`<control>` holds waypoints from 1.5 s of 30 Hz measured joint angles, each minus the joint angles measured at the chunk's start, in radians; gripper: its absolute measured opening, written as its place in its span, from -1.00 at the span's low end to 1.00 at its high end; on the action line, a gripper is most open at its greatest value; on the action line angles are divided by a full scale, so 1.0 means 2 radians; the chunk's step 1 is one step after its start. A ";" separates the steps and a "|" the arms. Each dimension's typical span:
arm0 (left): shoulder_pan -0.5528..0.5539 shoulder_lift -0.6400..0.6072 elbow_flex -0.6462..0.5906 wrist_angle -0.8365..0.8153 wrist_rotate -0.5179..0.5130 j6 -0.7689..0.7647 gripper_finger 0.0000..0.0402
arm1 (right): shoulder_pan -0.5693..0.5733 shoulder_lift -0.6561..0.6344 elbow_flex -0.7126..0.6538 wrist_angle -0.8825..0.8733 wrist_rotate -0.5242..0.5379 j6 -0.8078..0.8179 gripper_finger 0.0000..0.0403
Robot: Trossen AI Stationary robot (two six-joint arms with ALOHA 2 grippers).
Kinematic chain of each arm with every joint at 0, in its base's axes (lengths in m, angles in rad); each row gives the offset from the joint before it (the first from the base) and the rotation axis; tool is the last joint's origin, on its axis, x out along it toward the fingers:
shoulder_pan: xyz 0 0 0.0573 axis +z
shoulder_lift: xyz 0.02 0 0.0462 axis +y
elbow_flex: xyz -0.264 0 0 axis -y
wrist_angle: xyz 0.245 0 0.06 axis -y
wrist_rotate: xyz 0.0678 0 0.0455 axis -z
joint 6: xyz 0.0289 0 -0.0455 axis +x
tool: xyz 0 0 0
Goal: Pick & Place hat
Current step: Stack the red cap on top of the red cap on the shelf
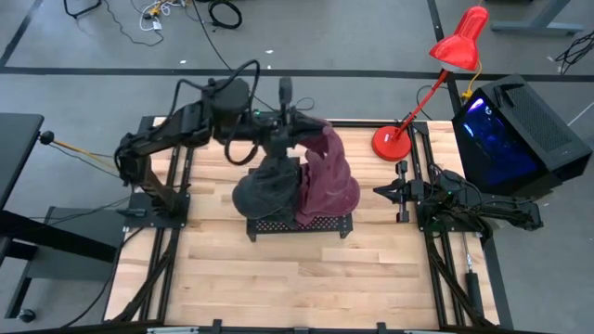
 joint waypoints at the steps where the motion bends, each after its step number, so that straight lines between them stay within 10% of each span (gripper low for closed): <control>1: 0.005 0.005 0.000 0.005 0.007 0.000 -0.97 | 0.000 0.000 0.000 0.000 0.000 0.000 -0.98; 45: 0.045 0.042 -0.086 0.045 0.082 -0.049 -0.97 | 0.000 0.000 0.000 0.001 0.000 0.000 -0.98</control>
